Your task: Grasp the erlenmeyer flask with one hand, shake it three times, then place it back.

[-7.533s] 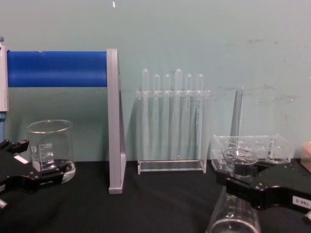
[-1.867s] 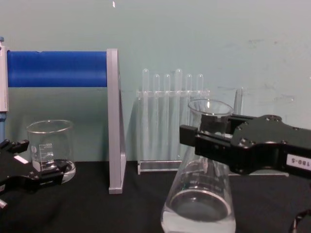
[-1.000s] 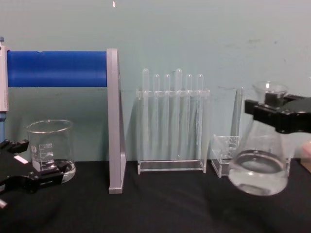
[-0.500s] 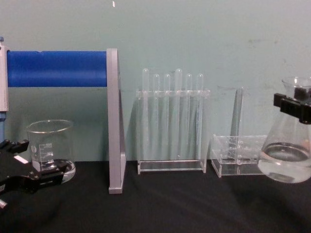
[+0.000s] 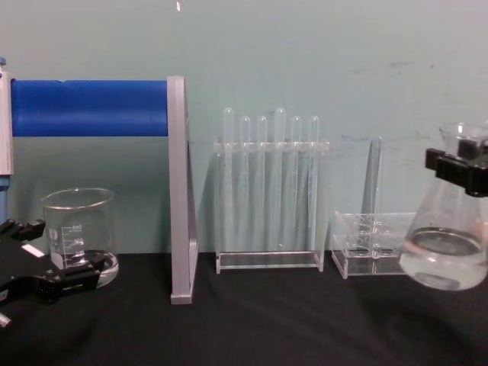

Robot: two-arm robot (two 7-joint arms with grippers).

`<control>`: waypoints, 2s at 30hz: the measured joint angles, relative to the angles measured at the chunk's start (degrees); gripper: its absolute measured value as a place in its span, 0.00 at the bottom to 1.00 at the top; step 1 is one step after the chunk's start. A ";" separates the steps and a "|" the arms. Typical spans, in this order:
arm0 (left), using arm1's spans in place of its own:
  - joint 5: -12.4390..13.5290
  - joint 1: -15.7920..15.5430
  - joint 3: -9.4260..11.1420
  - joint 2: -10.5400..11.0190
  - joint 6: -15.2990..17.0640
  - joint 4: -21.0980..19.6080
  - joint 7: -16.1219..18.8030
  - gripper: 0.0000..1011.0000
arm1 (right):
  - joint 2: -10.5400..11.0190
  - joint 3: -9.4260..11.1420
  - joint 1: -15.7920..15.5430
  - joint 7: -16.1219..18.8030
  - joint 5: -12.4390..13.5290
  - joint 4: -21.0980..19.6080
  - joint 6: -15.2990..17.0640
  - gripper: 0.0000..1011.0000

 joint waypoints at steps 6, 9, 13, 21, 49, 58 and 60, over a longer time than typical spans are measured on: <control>0.00 0.00 0.00 0.00 0.00 0.00 0.00 0.99 | -0.09 -1.03 -1.02 1.54 0.42 -1.71 0.28 0.45; 0.00 0.00 0.00 0.00 0.00 0.00 0.00 0.99 | 0.03 -2.17 -1.86 2.74 1.06 -3.21 0.60 0.45; 0.00 0.00 0.00 0.00 0.00 0.00 0.00 0.99 | 0.49 -3.58 -2.80 4.09 1.72 -4.91 0.75 0.45; 0.00 0.00 0.00 0.00 0.00 0.00 0.00 0.99 | 1.84 -6.38 -4.55 6.33 3.47 -8.26 0.94 0.45; 0.00 0.00 0.00 0.00 0.00 0.00 0.00 0.99 | 7.60 -11.95 -7.42 10.40 7.24 -14.68 -1.44 0.45; 0.00 0.00 0.00 0.00 0.00 0.00 0.00 0.99 | 7.19 -11.37 -5.89 8.32 7.14 -12.66 -1.52 0.45; 0.00 0.00 0.00 0.00 0.00 0.00 0.00 0.99 | 6.85 -10.93 -5.34 7.52 6.95 -11.76 -1.52 0.45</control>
